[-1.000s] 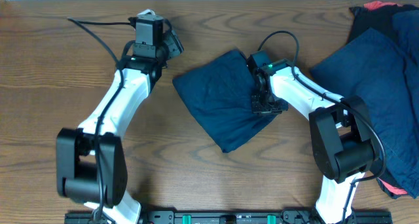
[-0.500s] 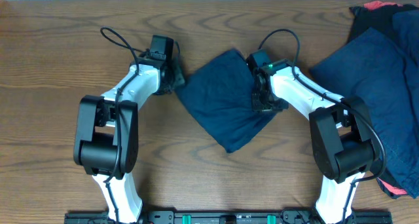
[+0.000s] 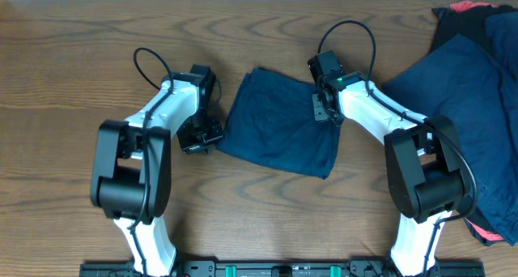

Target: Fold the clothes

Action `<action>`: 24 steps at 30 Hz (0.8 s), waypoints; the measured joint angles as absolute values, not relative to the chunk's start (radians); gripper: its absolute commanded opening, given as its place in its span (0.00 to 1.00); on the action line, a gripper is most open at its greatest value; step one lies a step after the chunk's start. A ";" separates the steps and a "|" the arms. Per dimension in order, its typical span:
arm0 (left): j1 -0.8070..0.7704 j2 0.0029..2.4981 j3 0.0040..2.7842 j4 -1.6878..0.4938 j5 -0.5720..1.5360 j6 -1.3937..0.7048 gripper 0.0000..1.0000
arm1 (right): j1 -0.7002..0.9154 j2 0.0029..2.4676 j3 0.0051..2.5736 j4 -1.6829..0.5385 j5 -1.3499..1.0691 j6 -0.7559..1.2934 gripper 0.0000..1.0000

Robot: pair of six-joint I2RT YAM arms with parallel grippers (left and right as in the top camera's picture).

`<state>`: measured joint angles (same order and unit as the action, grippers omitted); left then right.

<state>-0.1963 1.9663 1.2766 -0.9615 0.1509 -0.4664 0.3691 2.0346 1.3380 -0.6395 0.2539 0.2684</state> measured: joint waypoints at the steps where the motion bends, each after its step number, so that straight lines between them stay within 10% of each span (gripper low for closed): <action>1: -0.195 1.940 1.273 -0.949 0.151 -0.466 0.14 | 0.369 2.030 1.338 -0.647 0.260 0.266 0.44; 3: -0.191 1.871 1.268 -0.901 0.150 -0.453 0.78 | 0.368 2.012 1.337 -0.658 0.271 0.261 0.57; 5: -0.187 1.786 1.268 -0.815 0.150 -0.454 0.96 | 0.368 1.971 1.333 -0.661 0.280 0.257 0.65; 24: -0.185 1.962 1.274 -0.331 0.464 -0.200 0.98 | 0.368 1.517 1.332 -0.825 0.288 0.249 0.74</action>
